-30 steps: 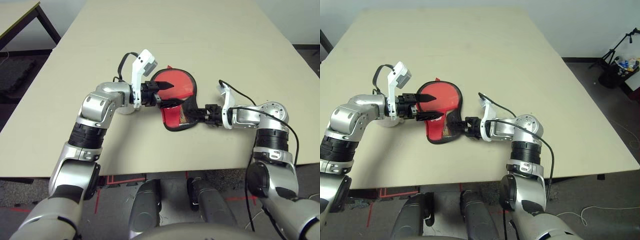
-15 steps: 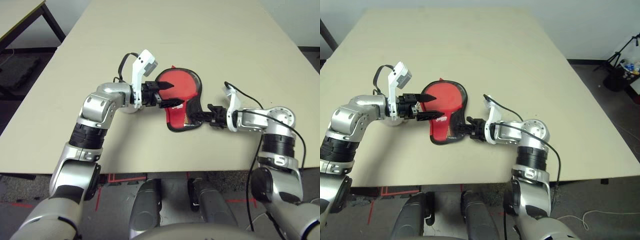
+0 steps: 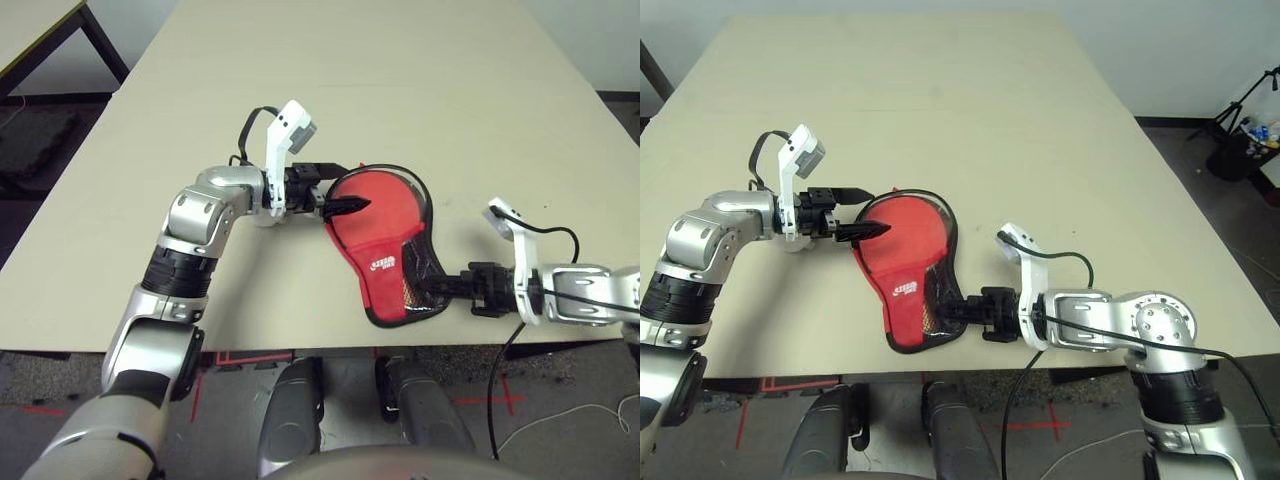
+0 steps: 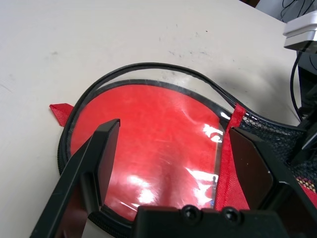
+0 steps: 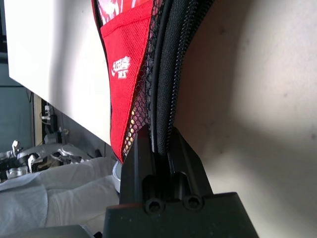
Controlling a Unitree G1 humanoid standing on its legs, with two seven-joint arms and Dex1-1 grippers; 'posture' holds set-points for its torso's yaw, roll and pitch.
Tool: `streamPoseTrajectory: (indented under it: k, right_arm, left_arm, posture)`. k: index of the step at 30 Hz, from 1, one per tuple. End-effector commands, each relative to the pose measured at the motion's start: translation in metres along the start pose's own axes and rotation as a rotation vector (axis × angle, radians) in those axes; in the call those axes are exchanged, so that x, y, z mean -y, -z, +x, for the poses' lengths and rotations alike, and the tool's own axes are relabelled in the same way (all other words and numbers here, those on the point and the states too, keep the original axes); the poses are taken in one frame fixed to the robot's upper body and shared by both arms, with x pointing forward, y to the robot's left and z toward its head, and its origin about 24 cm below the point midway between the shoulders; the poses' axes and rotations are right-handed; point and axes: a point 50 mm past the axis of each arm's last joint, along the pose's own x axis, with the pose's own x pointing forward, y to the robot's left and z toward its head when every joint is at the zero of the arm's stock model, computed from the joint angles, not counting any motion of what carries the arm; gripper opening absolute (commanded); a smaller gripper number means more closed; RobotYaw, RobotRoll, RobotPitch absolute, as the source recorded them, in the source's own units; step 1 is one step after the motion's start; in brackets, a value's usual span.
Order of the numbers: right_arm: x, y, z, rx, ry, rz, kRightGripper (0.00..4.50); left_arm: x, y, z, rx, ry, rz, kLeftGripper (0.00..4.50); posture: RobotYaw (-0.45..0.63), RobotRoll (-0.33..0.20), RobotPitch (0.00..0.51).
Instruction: Store the ping-pong paddle in its case and zip it.
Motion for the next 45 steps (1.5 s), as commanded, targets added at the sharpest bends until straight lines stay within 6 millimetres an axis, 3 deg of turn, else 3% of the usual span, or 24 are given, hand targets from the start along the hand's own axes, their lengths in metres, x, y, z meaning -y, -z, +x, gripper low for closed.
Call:
streamPoseTrajectory:
  k: [1,12,18,22,26,29,32,37,45]
  right_arm:
    - [-0.006,0.008,0.002,-0.016,-0.031,-0.002,0.03]
    - [-0.006,0.029,0.000,-0.042,-0.019,0.027,0.03]
    - [-0.006,0.025,0.003,-0.029,0.009,0.021,0.03]
    - [-0.002,0.015,-0.003,-0.035,0.057,-0.014,1.26]
    - [-0.001,-0.004,-0.027,-0.087,0.126,-0.126,2.62]
    - [-0.008,-0.022,-0.047,-0.125,0.152,-0.214,3.54]
    - [-0.024,-0.047,-0.046,-0.067,0.155,-0.321,4.47]
    - [-0.045,-0.058,-0.020,-0.099,0.106,-0.584,4.47]
    - [-0.039,-0.054,0.011,-0.227,0.107,-0.837,4.47]
  left_arm:
    - [0.000,0.001,0.003,-0.011,0.017,0.008,4.50]
    - [0.000,0.000,0.002,-0.015,0.021,0.013,4.50]
    - [-0.001,-0.001,0.002,-0.014,0.018,0.016,4.50]
    - [-0.002,-0.002,0.001,-0.011,0.015,0.018,4.50]
    - [-0.003,-0.003,-0.001,-0.010,0.009,0.021,4.50]
    - [-0.003,-0.003,-0.002,-0.009,0.005,0.022,4.50]
    - [-0.004,-0.003,-0.001,-0.008,0.002,0.024,4.50]
    - [-0.007,-0.004,0.002,-0.003,0.002,0.028,4.50]
    - [-0.021,-0.016,-0.009,-0.014,-0.047,0.097,4.50]
  posture:
    - [-0.05,0.000,0.190]
    - [-0.06,0.000,0.192]
    - [-0.06,0.000,0.191]
    - [-0.05,0.000,0.188]
    - [-0.05,0.000,0.185]
    - [-0.06,0.000,0.183]
    - [-0.06,0.000,0.183]
    - [-0.07,0.000,0.179]
    - [-0.06,0.000,0.166]
